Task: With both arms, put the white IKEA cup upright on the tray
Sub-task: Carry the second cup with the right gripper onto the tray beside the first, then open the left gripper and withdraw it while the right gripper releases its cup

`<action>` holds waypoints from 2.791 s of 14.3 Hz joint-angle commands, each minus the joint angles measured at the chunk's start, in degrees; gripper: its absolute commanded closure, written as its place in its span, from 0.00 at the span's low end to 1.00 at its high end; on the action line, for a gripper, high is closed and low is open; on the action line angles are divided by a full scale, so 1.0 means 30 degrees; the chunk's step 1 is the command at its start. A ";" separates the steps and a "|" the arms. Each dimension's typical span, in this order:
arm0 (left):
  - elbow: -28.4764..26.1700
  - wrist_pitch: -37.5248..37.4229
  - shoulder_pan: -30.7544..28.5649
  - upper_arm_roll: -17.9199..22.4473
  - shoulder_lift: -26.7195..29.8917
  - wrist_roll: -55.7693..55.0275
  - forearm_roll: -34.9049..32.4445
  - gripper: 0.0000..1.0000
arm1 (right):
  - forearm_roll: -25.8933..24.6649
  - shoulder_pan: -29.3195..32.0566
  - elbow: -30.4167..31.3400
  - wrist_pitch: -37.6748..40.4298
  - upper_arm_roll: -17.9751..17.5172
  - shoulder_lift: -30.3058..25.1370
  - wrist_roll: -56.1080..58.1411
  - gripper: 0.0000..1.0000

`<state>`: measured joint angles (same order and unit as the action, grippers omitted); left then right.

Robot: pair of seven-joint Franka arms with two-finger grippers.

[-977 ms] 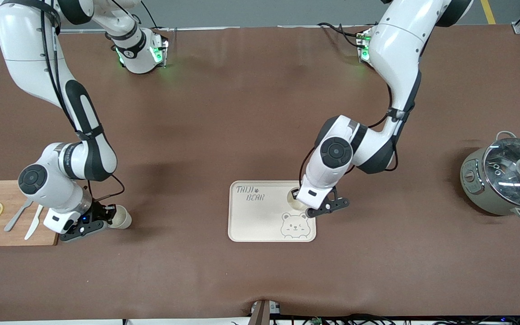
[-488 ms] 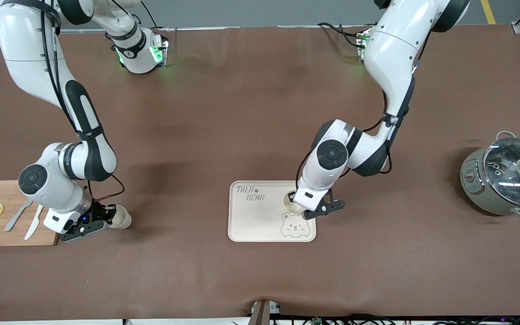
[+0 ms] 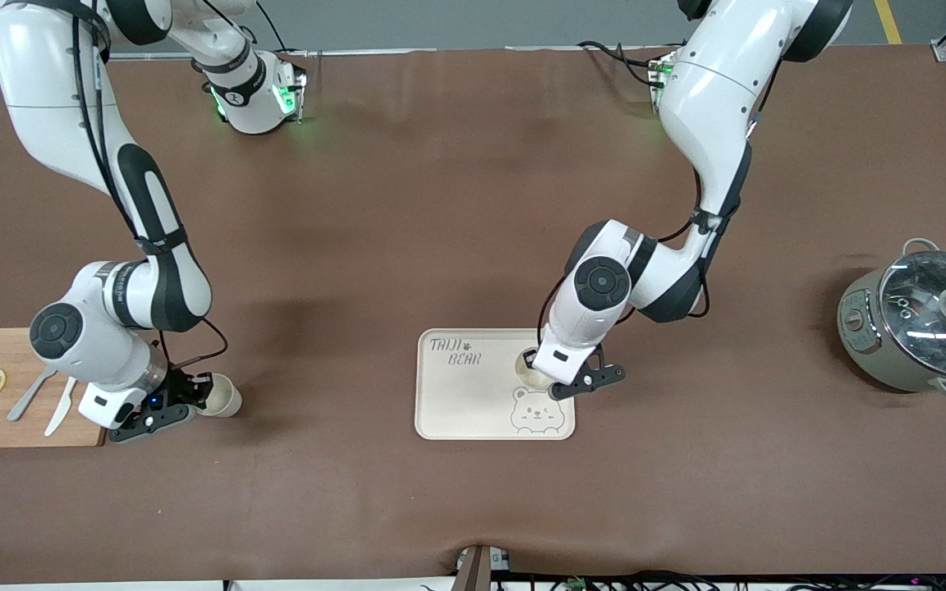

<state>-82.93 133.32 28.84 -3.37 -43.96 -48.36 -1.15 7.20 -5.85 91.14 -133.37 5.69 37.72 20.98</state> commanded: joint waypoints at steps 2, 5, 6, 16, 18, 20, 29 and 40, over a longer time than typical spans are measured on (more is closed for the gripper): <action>0.0368 0.0092 0.0229 0.0214 -0.0228 -0.0287 -0.0437 1.00 | 0.0323 -0.1325 -0.3567 0.4457 -0.0139 -0.0208 -0.3761 1.00; 0.0339 0.0092 0.0346 0.0214 -0.0257 -0.0287 -0.0437 1.00 | 0.0206 -0.3024 -0.5532 0.6746 -0.0139 -0.0150 -0.8763 1.00; 0.0339 0.0295 0.0346 0.0243 -0.0460 -0.0287 -0.0437 1.00 | 0.0206 -0.3726 -0.6001 0.6751 -0.0139 -0.0092 -1.0580 1.00; 0.0368 0.0708 0.0404 0.0273 -0.0726 -0.0373 -0.1339 0.00 | 0.0177 -0.8477 -0.6738 0.3064 -0.0139 0.1576 -2.0759 1.00; 0.0339 0.0678 0.0492 0.0243 -0.0755 -0.0956 -0.1637 0.00 | 0.0148 -0.9004 -0.6709 0.2040 -0.0139 0.2103 -2.1756 1.00; 0.0368 0.0679 0.0580 0.0273 -0.0726 -0.1283 -0.1638 0.00 | 0.0148 -0.9328 -0.6709 0.1218 -0.0139 0.2631 -2.2401 1.00; 0.0426 -0.0051 0.0464 0.0273 0.0034 -0.1254 -0.1667 0.00 | -0.0028 -1.0120 -0.6563 -0.1247 -0.0109 0.4449 -2.2874 1.00; 0.0368 -0.4185 -0.4249 0.0097 0.3258 0.5918 0.0061 0.00 | -0.0116 -1.0413 -0.6358 -0.2243 -0.0109 0.5036 -2.2903 1.00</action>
<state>-80.89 121.15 18.49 -2.63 -34.60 -34.87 -2.34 7.43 -36.46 72.93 -139.45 4.75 52.02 -46.45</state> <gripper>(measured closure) 0.000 0.956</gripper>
